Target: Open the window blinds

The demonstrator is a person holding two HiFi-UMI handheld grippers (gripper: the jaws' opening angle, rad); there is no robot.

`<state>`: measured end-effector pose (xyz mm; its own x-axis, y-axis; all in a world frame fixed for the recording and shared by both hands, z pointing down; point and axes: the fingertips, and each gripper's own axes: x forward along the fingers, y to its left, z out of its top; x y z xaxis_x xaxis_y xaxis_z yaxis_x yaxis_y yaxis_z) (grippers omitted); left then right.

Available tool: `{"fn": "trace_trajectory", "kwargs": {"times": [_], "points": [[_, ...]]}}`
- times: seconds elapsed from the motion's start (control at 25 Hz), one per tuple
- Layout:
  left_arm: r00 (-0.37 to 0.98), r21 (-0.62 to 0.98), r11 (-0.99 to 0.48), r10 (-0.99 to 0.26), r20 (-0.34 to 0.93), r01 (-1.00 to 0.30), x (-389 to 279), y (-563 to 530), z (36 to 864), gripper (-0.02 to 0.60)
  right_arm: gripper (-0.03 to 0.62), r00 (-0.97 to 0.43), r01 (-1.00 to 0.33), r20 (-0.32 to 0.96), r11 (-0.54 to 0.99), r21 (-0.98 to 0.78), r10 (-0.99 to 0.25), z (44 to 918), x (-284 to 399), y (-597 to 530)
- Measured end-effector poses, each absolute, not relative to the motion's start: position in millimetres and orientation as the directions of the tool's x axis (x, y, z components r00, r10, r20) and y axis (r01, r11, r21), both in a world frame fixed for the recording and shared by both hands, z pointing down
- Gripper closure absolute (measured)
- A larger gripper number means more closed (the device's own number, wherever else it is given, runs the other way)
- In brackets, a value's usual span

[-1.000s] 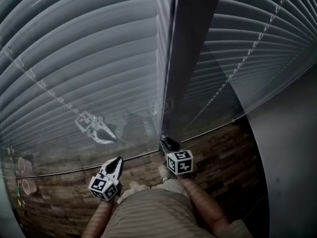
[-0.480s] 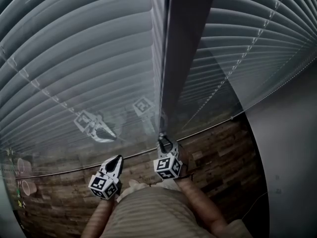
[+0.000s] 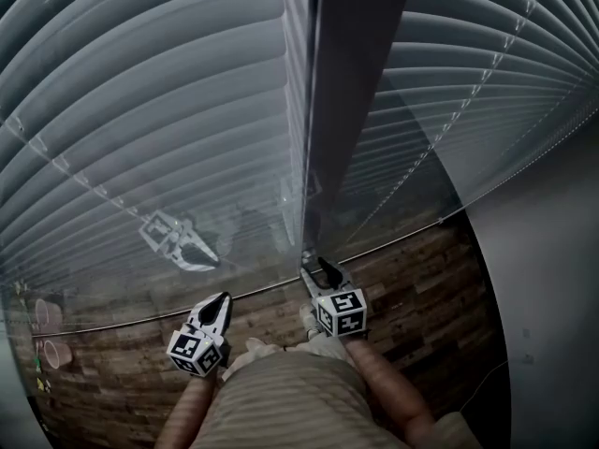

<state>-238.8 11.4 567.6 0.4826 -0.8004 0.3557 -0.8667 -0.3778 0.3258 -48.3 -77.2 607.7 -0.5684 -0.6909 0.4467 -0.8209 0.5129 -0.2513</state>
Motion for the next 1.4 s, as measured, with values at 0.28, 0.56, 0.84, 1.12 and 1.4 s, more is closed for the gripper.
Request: {"fn": "trace_trajectory", "kwargs": {"times": [0.28, 0.56, 0.84, 1.12, 1.4], "points": [[0.48, 0.323, -0.376, -0.8, 0.36, -0.868, -239, 10, 567, 0.569, 0.464, -0.694, -0.604, 0.33, 0.268, -0.751, -0.64, 617, -46, -86], [0.483, 0.329, -0.375, -0.798, 0.362, -0.867, -238, 12, 570, 0.569, 0.471, -0.594, -0.802, 0.462, 0.443, -0.4, -0.659, 613, -51, -84], [0.492, 0.327, -0.386, -0.793, 0.359, -0.862, -233, 12, 569, 0.569, 0.473, -0.42, -0.824, 0.558, 0.559, 0.096, -0.715, 608, -59, -79], [0.492, 0.325, -0.388, -0.793, 0.359, -0.862, -229, 13, 569, 0.569, 0.468, -0.499, -0.811, 0.506, 0.585, 0.015, -0.704, 609, -61, -77], [0.469, 0.341, -0.354, -0.805, 0.363, -0.871, -236, 12, 572, 0.569, 0.421, -0.661, -0.742, 0.396, 0.476, -0.471, -0.637, 618, -46, -80]]}}
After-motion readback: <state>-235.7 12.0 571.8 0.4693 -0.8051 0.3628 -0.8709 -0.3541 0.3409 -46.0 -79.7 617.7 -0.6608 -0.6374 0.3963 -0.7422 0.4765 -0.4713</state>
